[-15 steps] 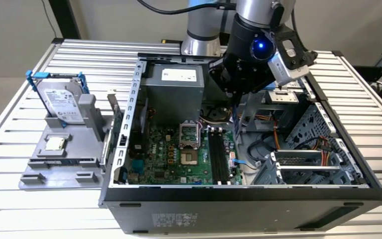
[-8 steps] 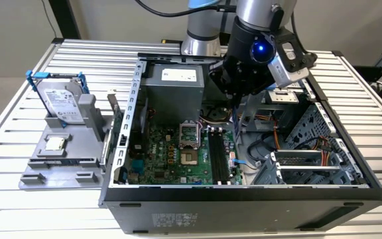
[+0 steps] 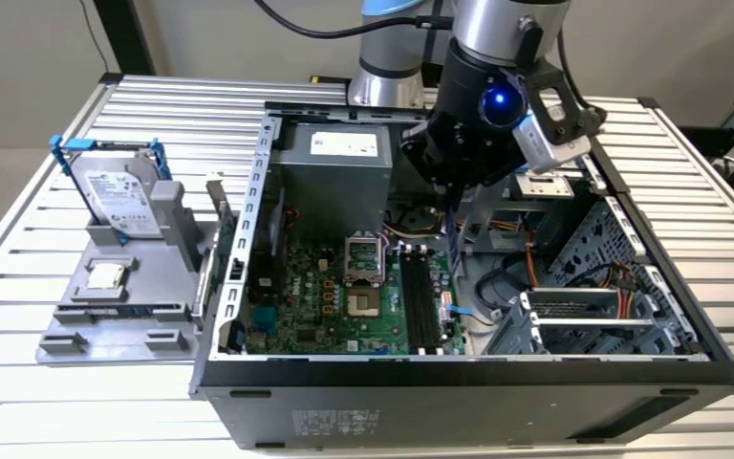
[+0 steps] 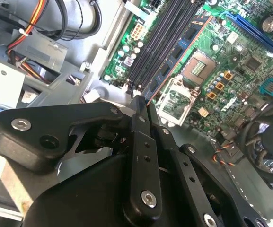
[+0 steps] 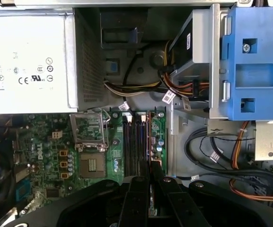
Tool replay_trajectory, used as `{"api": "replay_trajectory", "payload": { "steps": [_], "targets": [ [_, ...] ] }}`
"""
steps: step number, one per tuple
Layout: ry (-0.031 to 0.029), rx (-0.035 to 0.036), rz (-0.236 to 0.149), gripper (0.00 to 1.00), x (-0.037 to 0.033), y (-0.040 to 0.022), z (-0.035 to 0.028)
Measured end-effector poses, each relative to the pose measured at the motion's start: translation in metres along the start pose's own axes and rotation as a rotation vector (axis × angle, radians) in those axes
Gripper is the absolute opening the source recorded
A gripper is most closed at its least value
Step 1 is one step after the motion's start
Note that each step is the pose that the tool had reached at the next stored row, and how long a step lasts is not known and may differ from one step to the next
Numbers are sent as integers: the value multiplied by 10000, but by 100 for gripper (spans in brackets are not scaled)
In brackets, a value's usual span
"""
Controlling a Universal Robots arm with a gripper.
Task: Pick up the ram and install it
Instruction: 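Insert the ram into the slot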
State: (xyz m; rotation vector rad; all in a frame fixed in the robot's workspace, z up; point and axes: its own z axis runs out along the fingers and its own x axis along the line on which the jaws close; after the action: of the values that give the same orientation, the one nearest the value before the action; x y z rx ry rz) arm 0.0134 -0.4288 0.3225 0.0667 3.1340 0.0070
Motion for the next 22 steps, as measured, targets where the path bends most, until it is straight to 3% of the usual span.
{"api": "replay_trajectory", "payload": {
  "steps": [22],
  "targets": [
    [-7,0,-1,0,1,-1,141]
  ]
}}
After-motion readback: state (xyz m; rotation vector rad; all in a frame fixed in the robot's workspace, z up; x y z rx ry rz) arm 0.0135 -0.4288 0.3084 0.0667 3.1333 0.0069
